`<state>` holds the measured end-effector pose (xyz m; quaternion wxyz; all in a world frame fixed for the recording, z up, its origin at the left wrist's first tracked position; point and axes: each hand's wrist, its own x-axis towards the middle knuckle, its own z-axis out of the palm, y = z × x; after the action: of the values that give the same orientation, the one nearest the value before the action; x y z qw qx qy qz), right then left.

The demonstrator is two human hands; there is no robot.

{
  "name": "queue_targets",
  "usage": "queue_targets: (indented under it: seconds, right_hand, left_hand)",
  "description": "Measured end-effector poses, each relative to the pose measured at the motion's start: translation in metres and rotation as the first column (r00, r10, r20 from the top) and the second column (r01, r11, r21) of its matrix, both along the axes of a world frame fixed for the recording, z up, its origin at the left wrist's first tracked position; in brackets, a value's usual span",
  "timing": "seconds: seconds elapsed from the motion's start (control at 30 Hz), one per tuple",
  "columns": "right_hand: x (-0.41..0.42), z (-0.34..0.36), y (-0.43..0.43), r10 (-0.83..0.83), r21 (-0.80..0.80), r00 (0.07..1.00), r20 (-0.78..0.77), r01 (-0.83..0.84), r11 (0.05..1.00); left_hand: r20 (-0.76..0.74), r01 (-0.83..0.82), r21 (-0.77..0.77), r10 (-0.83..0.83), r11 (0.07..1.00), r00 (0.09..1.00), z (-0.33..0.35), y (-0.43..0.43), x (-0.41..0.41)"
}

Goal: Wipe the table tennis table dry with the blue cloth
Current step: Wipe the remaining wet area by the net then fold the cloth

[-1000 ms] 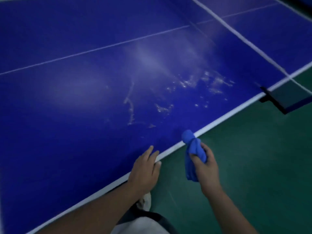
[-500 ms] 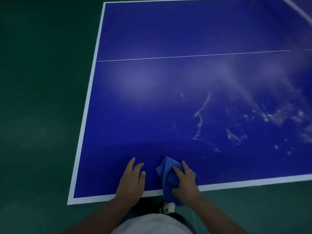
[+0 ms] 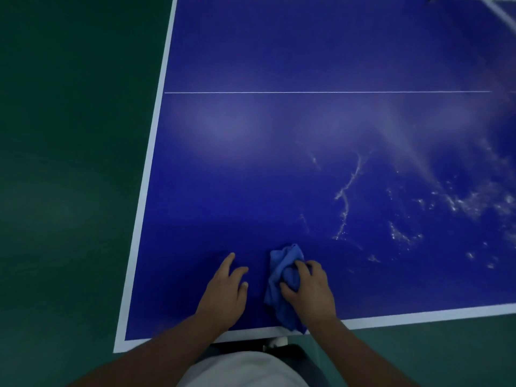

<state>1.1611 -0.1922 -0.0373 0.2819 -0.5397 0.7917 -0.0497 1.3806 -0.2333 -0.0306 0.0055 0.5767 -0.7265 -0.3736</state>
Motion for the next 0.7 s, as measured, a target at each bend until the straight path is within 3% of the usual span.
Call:
queue_targets:
  seconds: [0.07,0.2,0.27,0.4,0.57,0.7]
  right_hand:
    - [0.01,0.011,-0.004,-0.015,-0.01,0.999,0.035,0.016,1.0]
    - [0.008,0.001,0.006,0.195,-0.167,0.96,-0.203,-0.23,0.959]
    - [0.018,-0.015,0.008,0.355,-0.11,0.905,-0.236,-0.388,0.915]
    - [0.071,-0.045,0.01,0.634,-0.078,0.725,-0.268,-0.673,0.736]
    - [0.076,-0.052,-0.03,0.641,-0.217,0.714,-0.281,-0.698,0.682]
    - [0.031,-0.05,-0.097,0.539,-0.198,0.79,-0.294,-0.601,0.774]
  left_hand:
    - [0.002,0.012,-0.014,-0.012,1.0,1.0,0.0,-0.005,0.004]
    - [0.018,0.025,-0.022,-0.024,0.999,1.0,0.001,-0.013,0.014]
    - [0.05,0.046,-0.034,-0.044,0.998,0.998,0.002,-0.017,0.018]
    - [0.147,0.095,-0.06,-0.085,0.994,0.985,0.003,-0.028,0.023]
    - [0.218,0.202,-0.088,-0.179,0.975,0.959,0.002,-0.051,0.028]
    - [0.242,0.242,-0.136,-0.205,0.961,0.948,-0.007,-0.086,0.014]
